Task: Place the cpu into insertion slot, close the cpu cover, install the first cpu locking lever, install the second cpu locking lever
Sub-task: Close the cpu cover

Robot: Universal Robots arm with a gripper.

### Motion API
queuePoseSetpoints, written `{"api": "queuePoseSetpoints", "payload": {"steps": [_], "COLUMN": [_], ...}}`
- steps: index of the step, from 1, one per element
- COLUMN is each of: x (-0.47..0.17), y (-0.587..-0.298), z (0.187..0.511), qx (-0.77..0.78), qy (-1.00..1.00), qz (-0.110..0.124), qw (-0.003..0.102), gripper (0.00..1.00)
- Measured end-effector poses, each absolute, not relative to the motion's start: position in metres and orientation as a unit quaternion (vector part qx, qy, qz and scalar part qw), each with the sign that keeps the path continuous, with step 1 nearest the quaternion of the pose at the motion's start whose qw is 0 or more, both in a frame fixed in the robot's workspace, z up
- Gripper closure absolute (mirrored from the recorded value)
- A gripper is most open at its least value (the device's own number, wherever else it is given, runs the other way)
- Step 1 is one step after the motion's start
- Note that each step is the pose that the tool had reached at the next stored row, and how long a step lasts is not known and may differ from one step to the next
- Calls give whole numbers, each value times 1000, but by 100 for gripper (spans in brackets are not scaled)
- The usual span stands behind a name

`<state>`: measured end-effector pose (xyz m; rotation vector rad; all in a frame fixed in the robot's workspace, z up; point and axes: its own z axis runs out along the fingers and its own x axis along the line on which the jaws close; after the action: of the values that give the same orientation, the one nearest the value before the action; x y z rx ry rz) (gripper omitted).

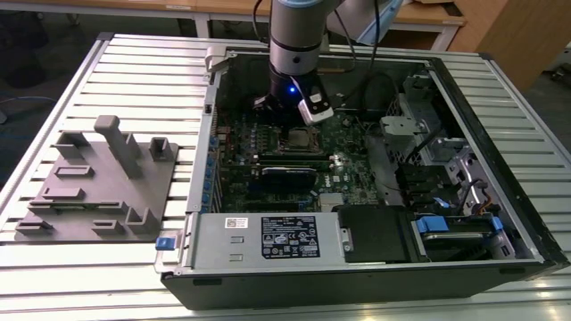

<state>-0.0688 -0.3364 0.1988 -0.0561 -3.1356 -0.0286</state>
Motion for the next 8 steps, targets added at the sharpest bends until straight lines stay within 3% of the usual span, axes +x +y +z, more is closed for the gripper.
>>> {"api": "queuePoseSetpoints", "payload": {"steps": [8], "x": [-69], "y": [-336], "z": [197], "qx": [-18], "qy": [-1000], "qz": [-9], "qw": [3], "gripper": [90]}}
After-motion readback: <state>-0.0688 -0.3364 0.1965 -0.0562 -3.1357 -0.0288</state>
